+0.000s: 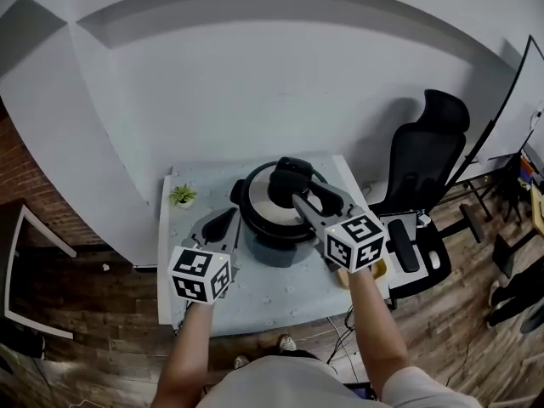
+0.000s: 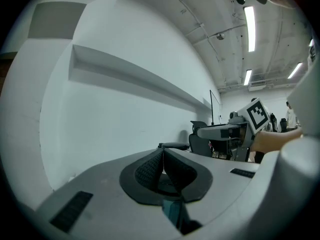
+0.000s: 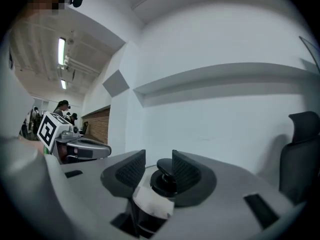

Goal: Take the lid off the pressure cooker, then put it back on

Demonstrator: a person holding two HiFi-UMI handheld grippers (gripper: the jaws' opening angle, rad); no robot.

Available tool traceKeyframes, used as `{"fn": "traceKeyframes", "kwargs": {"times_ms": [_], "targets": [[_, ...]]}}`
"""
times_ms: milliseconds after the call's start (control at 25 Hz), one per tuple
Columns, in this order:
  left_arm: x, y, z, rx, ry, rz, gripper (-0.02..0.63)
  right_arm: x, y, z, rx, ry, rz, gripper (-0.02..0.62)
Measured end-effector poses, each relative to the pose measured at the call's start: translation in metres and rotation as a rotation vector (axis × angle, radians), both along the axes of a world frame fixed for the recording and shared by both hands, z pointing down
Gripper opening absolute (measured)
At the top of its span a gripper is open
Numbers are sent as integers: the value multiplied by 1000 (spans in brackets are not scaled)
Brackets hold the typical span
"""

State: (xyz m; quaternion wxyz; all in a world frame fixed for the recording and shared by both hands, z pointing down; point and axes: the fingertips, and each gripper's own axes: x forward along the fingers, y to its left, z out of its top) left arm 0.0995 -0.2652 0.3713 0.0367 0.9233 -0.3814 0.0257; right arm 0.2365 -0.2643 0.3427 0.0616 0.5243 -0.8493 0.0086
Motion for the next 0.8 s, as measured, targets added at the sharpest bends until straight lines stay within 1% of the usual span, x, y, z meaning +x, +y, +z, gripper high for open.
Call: {"fn": "traceKeyframes", "kwargs": {"times_ms": [240, 400, 480, 600, 800], "targets": [[6, 13, 6, 0, 15, 39, 14, 10, 27, 22, -12, -21, 147, 62], [8, 18, 15, -16, 29, 53, 14, 15, 44, 41, -36, -41, 232, 15], [8, 20, 18, -17, 32, 58, 14, 16, 50, 50, -52, -43, 256, 0], [9, 24, 20, -16, 36, 63, 14, 17, 57, 60, -71, -43, 274, 0], [10, 27, 25, -24, 39, 71, 14, 13, 64, 64, -65, -33, 273, 0]]}}
